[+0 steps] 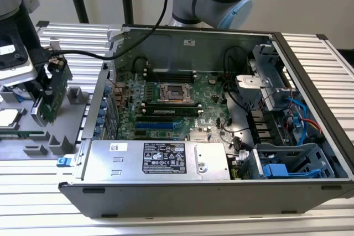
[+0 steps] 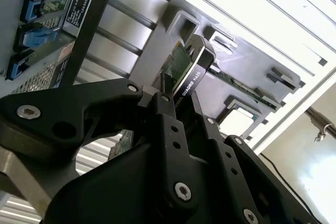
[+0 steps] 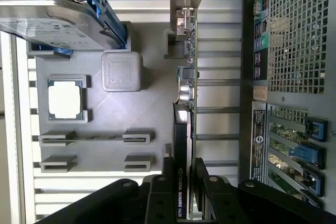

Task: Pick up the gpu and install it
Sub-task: 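Pick up the gpu and move the gpu toward the slot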

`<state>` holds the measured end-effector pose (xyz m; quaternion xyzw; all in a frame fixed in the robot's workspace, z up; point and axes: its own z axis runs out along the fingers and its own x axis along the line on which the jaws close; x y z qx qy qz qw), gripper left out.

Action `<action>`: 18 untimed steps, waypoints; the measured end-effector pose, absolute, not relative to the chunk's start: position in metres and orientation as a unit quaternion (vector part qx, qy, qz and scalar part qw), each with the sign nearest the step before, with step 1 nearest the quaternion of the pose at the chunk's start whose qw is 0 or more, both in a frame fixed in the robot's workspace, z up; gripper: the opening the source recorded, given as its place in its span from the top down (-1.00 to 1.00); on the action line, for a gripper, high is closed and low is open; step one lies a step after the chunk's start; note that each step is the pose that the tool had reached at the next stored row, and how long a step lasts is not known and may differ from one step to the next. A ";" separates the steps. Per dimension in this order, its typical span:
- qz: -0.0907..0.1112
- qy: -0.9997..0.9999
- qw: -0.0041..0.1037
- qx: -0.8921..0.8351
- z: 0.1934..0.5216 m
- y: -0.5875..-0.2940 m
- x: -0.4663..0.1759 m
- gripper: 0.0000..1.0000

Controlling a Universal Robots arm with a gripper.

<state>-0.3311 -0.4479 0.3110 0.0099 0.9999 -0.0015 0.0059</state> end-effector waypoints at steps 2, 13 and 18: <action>-0.001 1.000 0.006 0.010 0.313 -0.448 -0.331 1.00; -0.002 1.000 0.006 0.010 0.316 -0.448 -0.331 1.00; -0.002 1.000 0.006 0.010 0.322 -0.448 -0.331 1.00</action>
